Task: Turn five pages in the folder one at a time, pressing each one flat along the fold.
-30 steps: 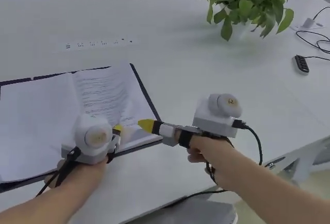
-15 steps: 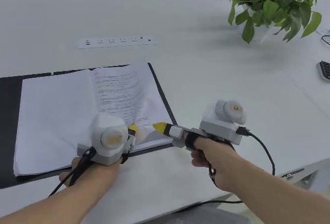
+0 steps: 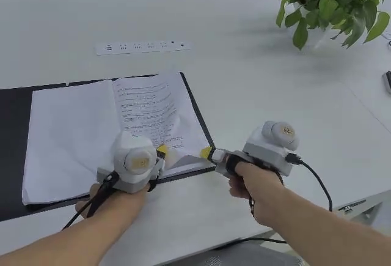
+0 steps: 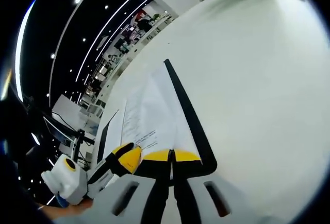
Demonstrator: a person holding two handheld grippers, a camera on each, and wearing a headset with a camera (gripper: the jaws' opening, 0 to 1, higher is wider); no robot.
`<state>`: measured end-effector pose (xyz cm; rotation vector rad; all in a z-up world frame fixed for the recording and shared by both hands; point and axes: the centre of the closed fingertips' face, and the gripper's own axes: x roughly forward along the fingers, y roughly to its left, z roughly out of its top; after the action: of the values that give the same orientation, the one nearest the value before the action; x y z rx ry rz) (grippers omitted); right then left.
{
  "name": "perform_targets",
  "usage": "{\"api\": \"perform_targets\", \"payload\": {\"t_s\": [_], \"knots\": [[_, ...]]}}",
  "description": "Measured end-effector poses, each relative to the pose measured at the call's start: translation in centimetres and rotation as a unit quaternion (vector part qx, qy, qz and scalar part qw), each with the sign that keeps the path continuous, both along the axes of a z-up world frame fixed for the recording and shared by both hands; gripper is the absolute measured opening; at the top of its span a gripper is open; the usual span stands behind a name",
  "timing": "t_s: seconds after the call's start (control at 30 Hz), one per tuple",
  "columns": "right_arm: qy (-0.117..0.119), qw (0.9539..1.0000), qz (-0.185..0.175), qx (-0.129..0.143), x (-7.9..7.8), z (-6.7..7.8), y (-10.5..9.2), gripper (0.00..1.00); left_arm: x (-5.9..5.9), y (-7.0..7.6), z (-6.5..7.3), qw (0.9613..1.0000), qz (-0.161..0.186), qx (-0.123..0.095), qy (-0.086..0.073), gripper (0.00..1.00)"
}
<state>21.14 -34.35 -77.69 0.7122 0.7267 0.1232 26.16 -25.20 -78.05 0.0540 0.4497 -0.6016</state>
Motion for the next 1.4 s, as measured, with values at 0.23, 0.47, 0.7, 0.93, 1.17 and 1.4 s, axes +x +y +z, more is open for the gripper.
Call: {"api": "perform_targets", "payload": {"t_s": [0.23,0.47,0.7,0.93,1.17,1.4], "knots": [[-0.037,0.9993,-0.004,-0.008,0.3,2.2,0.2,0.00,-0.3,-0.1,0.5,0.9994,-0.007,-0.027,0.021,0.22],[-0.046,0.9989,-0.010,0.005,-0.1,3.4,0.6,0.00,-2.4,1.2,0.8,0.9990,-0.028,-0.006,0.035,0.18],[-0.081,0.9961,-0.031,0.015,-0.3,6.1,0.8,0.00,-4.6,4.1,2.4,0.9990,-0.035,0.002,0.027,0.23],[-0.122,0.9917,-0.026,0.030,-0.1,9.3,3.2,0.00,-6.1,7.7,3.9,0.9991,-0.037,0.021,0.003,0.24],[-0.149,0.9875,0.000,0.051,-0.4,11.7,6.5,0.00,-7.7,11.2,5.3,0.9987,-0.029,0.037,-0.020,0.26],[-0.168,0.9844,0.029,0.045,-1.3,13.2,9.9,0.00,-9.1,14.6,7.1,0.9987,-0.014,0.032,-0.036,0.29]]}}
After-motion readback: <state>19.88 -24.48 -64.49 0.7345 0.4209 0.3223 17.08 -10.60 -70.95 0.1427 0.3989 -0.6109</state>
